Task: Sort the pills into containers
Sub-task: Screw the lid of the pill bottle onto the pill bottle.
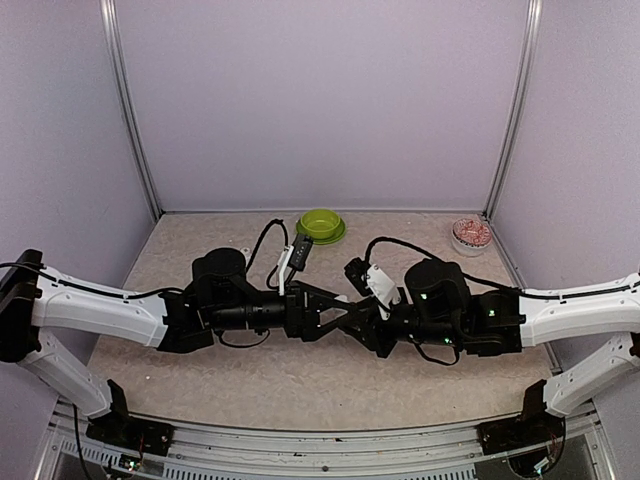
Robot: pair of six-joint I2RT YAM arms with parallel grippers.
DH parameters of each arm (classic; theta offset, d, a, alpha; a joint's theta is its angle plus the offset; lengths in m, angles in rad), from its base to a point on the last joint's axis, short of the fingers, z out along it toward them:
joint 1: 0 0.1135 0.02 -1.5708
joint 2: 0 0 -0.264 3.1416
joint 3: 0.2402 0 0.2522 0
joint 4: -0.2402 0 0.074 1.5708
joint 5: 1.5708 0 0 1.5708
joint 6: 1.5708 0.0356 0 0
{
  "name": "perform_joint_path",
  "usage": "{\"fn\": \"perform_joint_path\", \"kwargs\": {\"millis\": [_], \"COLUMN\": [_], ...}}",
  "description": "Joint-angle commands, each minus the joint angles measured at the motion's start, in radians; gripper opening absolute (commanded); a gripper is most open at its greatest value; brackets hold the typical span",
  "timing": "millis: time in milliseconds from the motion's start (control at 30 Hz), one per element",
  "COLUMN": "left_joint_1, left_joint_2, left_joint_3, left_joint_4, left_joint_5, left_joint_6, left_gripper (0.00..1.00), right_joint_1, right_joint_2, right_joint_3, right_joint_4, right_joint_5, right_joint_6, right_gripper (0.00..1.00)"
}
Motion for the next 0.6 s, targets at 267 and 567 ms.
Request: {"fn": "perform_joint_path", "kwargs": {"millis": [267,567], "left_joint_1": [-0.013,-0.010], "left_joint_2": [-0.024,-0.053], "left_joint_3": [0.045,0.045], "left_joint_4": [-0.094,-0.102], "left_joint_5": [-0.076,-0.083], "left_joint_6": [0.038,0.058], "left_gripper": [0.99,0.99], "right_joint_1": [-0.004,-0.004], "right_joint_2": [-0.065,-0.045], "right_joint_3": [-0.028,-0.026], "right_joint_4": [0.048,0.027], "right_joint_5": [0.006,0.006], "right_joint_6": [-0.008,0.001], "right_gripper": [0.30,0.29]}}
